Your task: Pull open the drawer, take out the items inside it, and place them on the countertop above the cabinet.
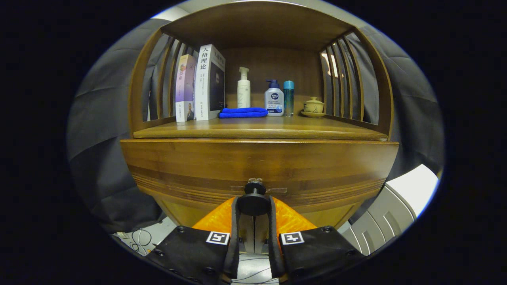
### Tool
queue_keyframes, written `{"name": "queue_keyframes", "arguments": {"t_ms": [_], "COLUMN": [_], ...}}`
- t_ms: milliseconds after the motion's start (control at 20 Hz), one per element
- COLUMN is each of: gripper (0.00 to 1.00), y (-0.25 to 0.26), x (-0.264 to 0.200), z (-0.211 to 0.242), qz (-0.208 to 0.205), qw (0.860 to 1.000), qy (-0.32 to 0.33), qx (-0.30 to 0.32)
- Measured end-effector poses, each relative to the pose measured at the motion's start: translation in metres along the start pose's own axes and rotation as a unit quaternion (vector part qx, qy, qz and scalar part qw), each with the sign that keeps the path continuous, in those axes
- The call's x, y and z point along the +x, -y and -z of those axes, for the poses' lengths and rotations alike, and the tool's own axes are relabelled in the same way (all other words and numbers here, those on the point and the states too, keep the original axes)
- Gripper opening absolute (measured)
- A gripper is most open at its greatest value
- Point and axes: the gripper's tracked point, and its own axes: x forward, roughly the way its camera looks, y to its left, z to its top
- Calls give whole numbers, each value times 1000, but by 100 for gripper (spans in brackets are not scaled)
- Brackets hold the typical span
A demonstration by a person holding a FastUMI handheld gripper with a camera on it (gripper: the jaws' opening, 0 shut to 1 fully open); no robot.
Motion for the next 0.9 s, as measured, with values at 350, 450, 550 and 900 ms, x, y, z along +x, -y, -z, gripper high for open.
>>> {"name": "queue_keyframes", "arguments": {"t_ms": [350, 450, 550, 900], "gripper": [33, 33, 33, 33], "y": [-2, -2, -3, -5], "x": [-48, -63, -75, -116], "z": [16, 21, 25, 43], "qz": [-24, -22, -23, -34], "qw": [1000, 1000, 1000, 999], "qy": [-8, -7, -9, -15], "qx": [-10, -15, -11, -13]}}
